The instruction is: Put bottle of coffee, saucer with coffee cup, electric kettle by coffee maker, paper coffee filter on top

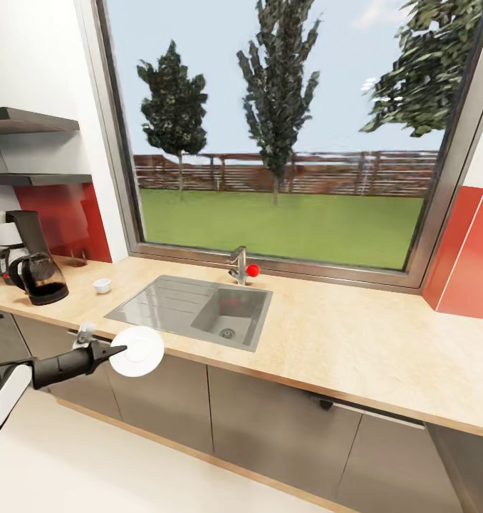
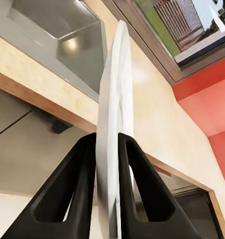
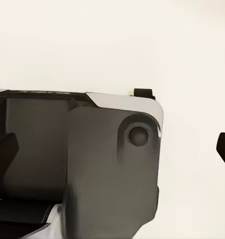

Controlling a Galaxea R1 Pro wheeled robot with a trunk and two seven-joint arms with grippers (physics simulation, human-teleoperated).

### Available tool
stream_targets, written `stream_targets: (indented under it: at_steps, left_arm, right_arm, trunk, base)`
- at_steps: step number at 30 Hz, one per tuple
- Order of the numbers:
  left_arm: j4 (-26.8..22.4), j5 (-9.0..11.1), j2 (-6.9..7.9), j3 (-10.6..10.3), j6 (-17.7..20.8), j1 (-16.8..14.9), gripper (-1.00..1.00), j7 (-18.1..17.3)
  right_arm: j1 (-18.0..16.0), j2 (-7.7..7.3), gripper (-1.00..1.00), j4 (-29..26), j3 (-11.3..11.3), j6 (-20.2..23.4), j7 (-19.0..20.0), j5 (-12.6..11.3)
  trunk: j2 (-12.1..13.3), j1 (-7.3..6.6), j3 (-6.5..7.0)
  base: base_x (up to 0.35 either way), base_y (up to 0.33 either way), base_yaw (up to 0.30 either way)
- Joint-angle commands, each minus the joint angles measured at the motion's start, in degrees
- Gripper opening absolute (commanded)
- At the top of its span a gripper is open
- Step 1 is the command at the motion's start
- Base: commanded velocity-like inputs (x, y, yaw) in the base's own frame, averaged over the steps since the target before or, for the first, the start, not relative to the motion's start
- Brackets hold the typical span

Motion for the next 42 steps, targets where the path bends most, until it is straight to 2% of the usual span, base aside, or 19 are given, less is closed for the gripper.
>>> stream_targets:
  at_steps: [1,10,26,32,36,38,39,40,42]
  left_arm:
    - [0.0,-0.1,0.13,0.1,0.2,0.0,-1.0,-0.1]
    - [0.1,0.2,0.28,0.1,0.2,0.0,-1.0,-0.1]
    - [0.0,0.4,0.36,0.1,0.3,0.0,-1.0,0.0]
    - [0.0,0.4,0.36,1.6,0.3,0.0,-1.0,0.0]
    - [0.0,0.4,0.36,1.9,0.3,0.0,-1.0,0.0]
    - [0.0,0.4,0.36,1.9,0.3,0.0,-1.0,0.0]
    - [0.0,0.4,0.38,1.9,0.3,0.0,-1.0,0.0]
    - [0.0,0.4,0.39,1.9,0.3,0.0,-1.0,0.0]
    - [0.0,0.5,0.41,2.0,0.3,0.0,-1.0,0.0]
  right_arm:
    - [0.0,-0.04,1.0,-0.1,0.5,0.2,0.1,-0.5]
    - [0.0,-0.04,1.0,-0.2,0.4,-0.3,0.0,-0.6]
    - [0.0,0.38,1.0,-0.2,0.5,-2.0,0.0,-0.5]
    - [0.2,0.2,1.0,-0.2,0.5,-2.1,0.0,-0.3]
    - [0.3,0.25,1.0,-0.2,-0.1,-2.1,0.1,-0.1]
    - [0.3,0.25,1.0,-0.2,-1.3,-2.1,0.1,1.4]
    - [0.3,0.27,1.0,-0.2,-2.6,-2.1,0.1,3.3]
    - [0.3,0.28,1.0,-0.2,-4.8,-2.1,0.1,6.0]
    - [0.3,0.3,1.0,-0.2,-11.6,-2.1,0.1,13.4]
  trunk:
    - [0.0,0.02,-0.02]
    - [0.0,0.02,-0.02]
    - [0.0,0.02,-0.02]
    - [0.0,0.02,-0.02]
    - [0.0,0.02,-0.02]
    - [0.0,0.02,-0.02]
    - [0.0,0.02,-0.02]
    - [0.0,0.02,-0.02]
    - [0.0,0.02,-0.02]
  base:
    - [0.0,0.0,0.0]
    - [0.037,0.02,0.0]
    - [0.245,0.208,0.0]
    - [0.231,0.247,0.0]
    - [0.229,0.248,0.0]
    - [0.229,0.249,0.0]
    - [0.221,0.253,0.0]
    - [0.207,0.262,0.0]
    - [0.191,0.272,0.0]
